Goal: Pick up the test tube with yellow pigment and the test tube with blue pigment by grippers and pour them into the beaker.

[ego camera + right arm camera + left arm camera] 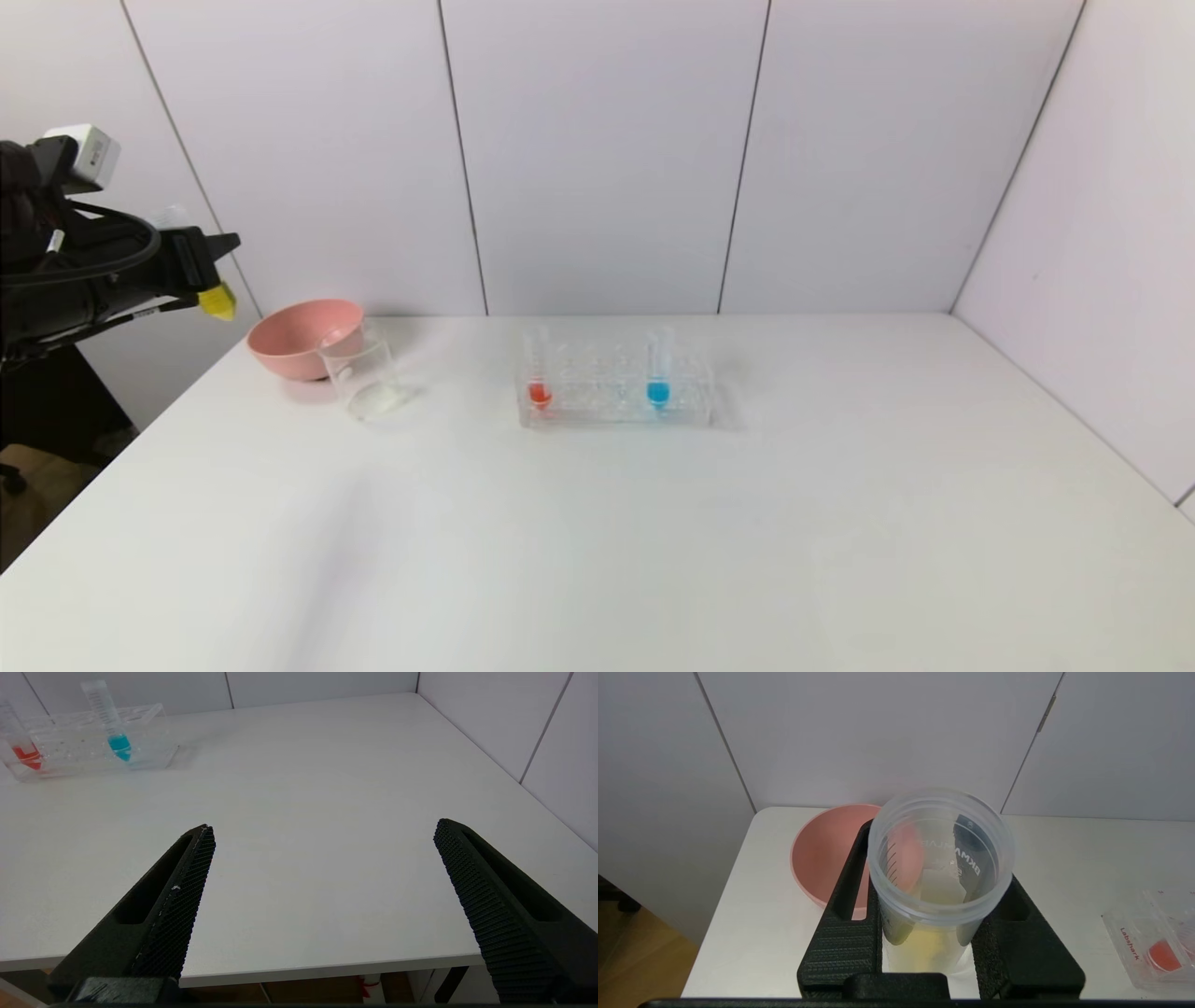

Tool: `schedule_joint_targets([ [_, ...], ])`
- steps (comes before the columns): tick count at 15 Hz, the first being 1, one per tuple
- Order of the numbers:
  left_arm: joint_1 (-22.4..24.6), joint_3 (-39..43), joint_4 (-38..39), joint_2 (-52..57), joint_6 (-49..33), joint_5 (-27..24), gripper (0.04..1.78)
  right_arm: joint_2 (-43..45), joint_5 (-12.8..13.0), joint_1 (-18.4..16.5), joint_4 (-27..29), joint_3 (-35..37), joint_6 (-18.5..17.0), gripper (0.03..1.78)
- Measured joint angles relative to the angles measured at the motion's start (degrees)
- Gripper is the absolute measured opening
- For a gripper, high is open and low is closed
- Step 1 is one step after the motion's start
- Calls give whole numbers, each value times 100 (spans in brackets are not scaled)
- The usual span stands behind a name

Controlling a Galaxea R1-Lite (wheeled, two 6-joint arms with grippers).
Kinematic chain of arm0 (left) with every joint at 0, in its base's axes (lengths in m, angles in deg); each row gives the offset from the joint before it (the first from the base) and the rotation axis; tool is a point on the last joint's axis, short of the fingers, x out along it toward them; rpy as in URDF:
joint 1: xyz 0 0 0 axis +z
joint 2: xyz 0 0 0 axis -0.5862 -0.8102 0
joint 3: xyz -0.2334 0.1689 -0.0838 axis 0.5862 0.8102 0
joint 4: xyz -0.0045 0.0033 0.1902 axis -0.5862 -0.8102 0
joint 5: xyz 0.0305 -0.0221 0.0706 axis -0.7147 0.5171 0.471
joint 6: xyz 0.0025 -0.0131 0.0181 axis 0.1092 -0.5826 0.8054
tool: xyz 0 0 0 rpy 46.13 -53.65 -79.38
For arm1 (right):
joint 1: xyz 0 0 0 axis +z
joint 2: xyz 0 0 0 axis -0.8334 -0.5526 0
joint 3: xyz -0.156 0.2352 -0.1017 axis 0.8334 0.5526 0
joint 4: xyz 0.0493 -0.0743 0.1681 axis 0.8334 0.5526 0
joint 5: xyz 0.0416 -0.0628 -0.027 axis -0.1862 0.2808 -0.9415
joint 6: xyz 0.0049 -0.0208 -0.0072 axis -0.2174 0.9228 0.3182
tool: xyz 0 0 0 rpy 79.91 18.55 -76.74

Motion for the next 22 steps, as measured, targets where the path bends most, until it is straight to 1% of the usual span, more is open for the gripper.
schedule_joint_targets([
  [5,247,-57,1,-91,50,-315,54,1,0,0,0,0,-2,171],
  [9,284,-66,0,-163,277,-339,54,1,0,-2,0,0,-2,171],
  [18,295,-127,-2,-317,366,-330,54,0,0,-2,0,0,-2,171],
  [21,399,-179,-5,-411,753,-361,54,1,0,-2,0,0,-4,171],
  [22,455,-243,-22,-474,925,-468,54,1,0,-2,0,0,-2,171],
])
